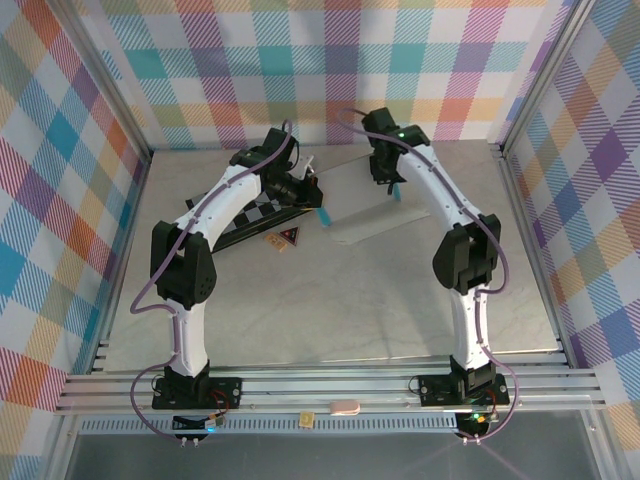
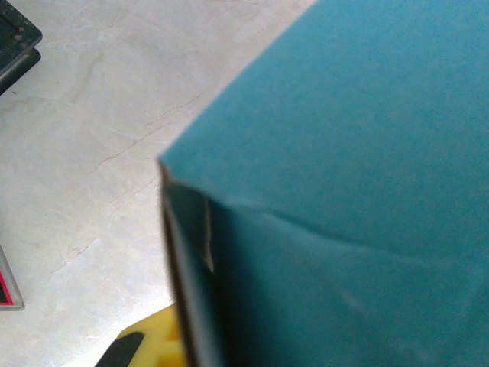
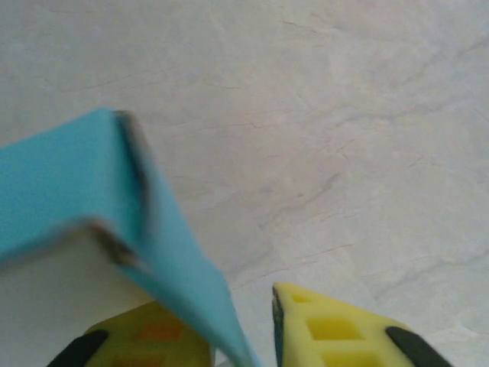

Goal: Fold the paper box

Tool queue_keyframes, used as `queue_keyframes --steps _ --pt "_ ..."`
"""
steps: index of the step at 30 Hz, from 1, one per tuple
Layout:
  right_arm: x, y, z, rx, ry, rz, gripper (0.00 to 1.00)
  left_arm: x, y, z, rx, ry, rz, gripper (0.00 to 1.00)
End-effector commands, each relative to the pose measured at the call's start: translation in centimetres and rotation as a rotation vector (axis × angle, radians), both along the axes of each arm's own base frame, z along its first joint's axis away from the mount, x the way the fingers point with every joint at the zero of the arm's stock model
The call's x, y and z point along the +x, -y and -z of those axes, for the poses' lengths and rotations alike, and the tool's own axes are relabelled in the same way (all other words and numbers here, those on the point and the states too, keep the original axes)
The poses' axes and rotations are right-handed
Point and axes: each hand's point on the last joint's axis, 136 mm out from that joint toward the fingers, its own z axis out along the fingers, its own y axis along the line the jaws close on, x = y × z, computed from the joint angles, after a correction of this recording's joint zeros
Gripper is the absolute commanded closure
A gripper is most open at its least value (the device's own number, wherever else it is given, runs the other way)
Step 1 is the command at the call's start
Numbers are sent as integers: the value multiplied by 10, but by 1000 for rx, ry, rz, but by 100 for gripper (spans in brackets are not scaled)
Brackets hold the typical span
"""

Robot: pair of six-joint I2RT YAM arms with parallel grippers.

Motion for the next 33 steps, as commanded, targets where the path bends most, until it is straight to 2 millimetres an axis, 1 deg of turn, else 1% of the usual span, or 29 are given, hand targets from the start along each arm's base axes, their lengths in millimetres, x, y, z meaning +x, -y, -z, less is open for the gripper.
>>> queue_keyframes --steps 1,4,12,15,17,18,19,21,23,26,28,30,33 --pt "-8 12 -19 129 -8 22 70 3 -2 -25 -52 32 -7 100" --pt "-6 18 -22 156 -1 36 67 3 -2 -25 -53 33 -6 100" --pt "7 16 -27 160 25 13 67 3 -1 -25 -57 30 -4 100" --pt "12 17 -28 144 35 18 72 2 -1 -24 -54 30 -2 100" --pt "14 19 -28 130 42 22 79 2 -1 -24 -53 28 0 100" --pt "15 20 -28 117 47 26 83 2 -1 -25 -53 30 0 100" --pt "15 23 -27 91 50 36 89 2 -2 -25 -51 31 0 100" --pt "14 29 -26 42 54 59 100 2 -2 -24 -49 30 1 100" --pt "11 41 -26 -55 60 114 100 2 -2 -24 -48 29 1 100" --pt "5 53 -33 -201 85 168 100 3 -1 -25 -49 31 1 100" --pt "2 52 -36 -248 101 172 100 3 -1 -24 -49 30 1 100" --pt "1 48 -37 -253 103 156 100 4 -1 -25 -49 33 0 100" --pt "2 41 -37 -204 99 117 100 4 -1 -26 -51 33 -2 100"
